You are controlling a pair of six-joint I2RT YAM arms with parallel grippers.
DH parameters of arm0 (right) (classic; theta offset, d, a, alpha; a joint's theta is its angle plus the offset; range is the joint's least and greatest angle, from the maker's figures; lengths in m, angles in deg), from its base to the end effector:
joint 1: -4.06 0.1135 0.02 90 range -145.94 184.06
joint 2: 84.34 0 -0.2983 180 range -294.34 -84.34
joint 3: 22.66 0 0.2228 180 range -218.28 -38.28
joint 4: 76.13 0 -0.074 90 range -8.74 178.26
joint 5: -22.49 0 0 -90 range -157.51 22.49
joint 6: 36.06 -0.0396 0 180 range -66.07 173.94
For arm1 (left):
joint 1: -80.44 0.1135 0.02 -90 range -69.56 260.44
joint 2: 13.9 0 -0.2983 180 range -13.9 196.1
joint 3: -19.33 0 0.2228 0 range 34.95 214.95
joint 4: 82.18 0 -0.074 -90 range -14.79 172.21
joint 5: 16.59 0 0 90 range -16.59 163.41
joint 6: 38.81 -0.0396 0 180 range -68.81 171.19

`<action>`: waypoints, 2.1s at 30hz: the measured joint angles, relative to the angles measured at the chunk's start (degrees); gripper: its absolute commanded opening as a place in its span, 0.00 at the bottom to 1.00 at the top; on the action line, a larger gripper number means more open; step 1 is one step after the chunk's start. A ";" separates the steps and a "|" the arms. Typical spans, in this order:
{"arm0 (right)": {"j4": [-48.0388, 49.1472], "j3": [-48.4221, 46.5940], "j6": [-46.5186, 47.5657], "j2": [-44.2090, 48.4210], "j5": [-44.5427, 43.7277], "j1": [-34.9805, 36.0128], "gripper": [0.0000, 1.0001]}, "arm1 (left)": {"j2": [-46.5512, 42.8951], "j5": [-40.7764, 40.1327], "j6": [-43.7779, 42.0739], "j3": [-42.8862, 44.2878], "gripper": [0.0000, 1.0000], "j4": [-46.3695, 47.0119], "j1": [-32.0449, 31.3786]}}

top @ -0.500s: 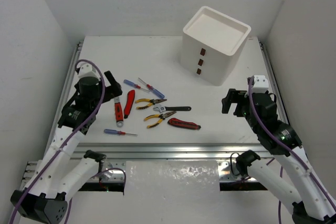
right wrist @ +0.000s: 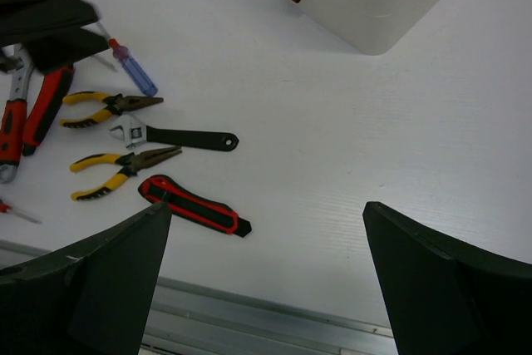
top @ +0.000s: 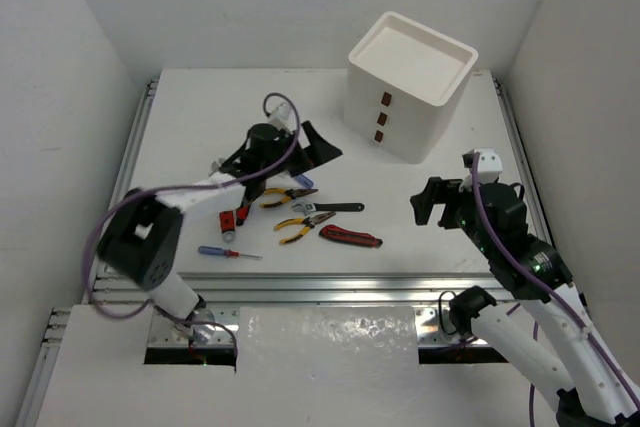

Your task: Sort the tools into containers

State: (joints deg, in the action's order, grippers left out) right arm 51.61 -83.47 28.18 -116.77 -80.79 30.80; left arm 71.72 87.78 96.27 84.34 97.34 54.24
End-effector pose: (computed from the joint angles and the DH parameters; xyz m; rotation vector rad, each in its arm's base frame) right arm 0.0641 0.0221 0.3338 0.1336 1.9895 0.3648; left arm 0.2743 -0.1459 0.2921 -0.1632 2.0747 -1.0413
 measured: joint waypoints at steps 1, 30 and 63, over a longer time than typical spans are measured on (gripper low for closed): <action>-0.07 0.00 0.02 -0.09 0.24 0.00 0.99 | 4.92 1.60 1.25 1.88 0.90 4.63 -0.85; -2.32 1.49 0.04 -0.24 6.05 0.00 0.99 | 49.64 4.46 9.66 51.15 0.72 20.63 -6.34; -1.97 1.62 0.04 -1.49 8.00 0.00 0.99 | 51.28 5.99 10.73 56.11 0.31 19.19 -4.02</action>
State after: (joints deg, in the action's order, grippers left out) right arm 49.64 -81.85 28.22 -118.25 -72.79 30.80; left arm 123.00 93.77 107.00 140.44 116.53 50.22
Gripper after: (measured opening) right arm 0.992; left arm 0.352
